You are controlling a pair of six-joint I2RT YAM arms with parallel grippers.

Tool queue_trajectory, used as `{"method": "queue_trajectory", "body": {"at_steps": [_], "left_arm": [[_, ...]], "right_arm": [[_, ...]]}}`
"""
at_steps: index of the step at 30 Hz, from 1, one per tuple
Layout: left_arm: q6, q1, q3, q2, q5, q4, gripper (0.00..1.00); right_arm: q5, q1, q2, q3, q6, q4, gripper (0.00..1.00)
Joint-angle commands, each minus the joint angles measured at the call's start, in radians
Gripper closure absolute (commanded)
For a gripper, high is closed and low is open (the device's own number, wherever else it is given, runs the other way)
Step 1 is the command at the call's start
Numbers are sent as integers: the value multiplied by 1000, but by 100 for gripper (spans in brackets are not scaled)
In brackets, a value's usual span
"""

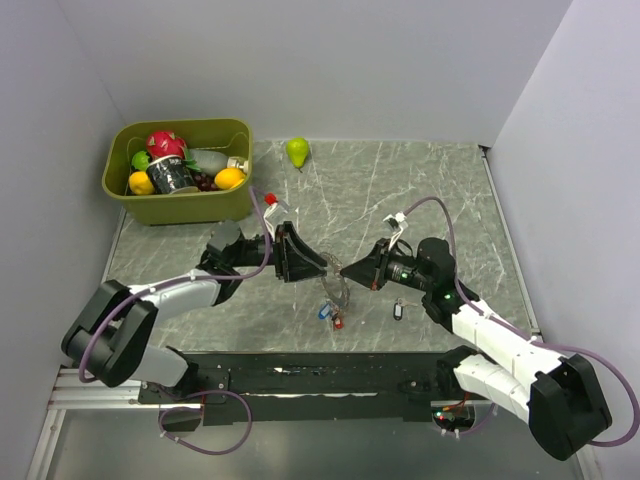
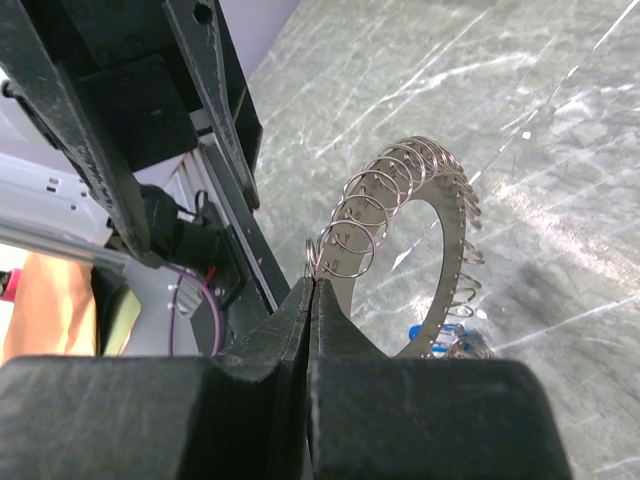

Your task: Put the keys on the keyring

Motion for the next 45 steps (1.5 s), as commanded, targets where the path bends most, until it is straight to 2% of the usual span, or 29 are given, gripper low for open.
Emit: {"method": "queue_trajectory", "body": {"at_steps": [1,4,7,14,25,28,31,32,33,37,38,40,41,43,44,45], "left_arm": [[-94,-4,9,55,8,140,52],[-198,-8,3,124,12,283,58],[-226,-23,21,170,2,305,59],[-179,-54,60,190,-23,236,55],[-139,-73,107,228,-44,180,59],[-130,-73,121,228,-52,176,68],[-128,-71,139,233,-49,177,81],[-126,-73,144,236,-44,168,92],[-122,-73,150,233,-41,159,97],[-59,-74,173,202,-47,37,99],[-10,-76,178,194,-54,-44,99],[50,-80,201,162,-78,-155,99],[115,-80,210,153,-87,-206,99],[182,-86,239,125,-124,-367,99],[241,-86,250,119,-135,-419,99],[271,-88,270,113,-161,-509,99]], "right_arm": [[36,-6,-30,-13,52,174,100],[48,-4,-33,-13,62,185,100],[63,-6,-47,-19,68,202,100],[82,-6,-74,-21,60,187,100],[77,-6,-91,-24,54,185,100],[79,-6,-96,-19,46,168,100],[80,-6,-99,-27,49,176,100],[80,-4,-99,-27,49,175,100],[82,-6,-99,-27,48,169,100],[88,-4,-93,-22,52,155,100],[89,-6,-90,-19,52,150,99],[89,-6,-83,-16,52,135,90],[93,-6,-85,-16,49,135,74],[97,-6,-93,-16,43,126,61],[108,-6,-97,-14,34,109,49],[112,-7,-103,-11,26,98,43]]}}
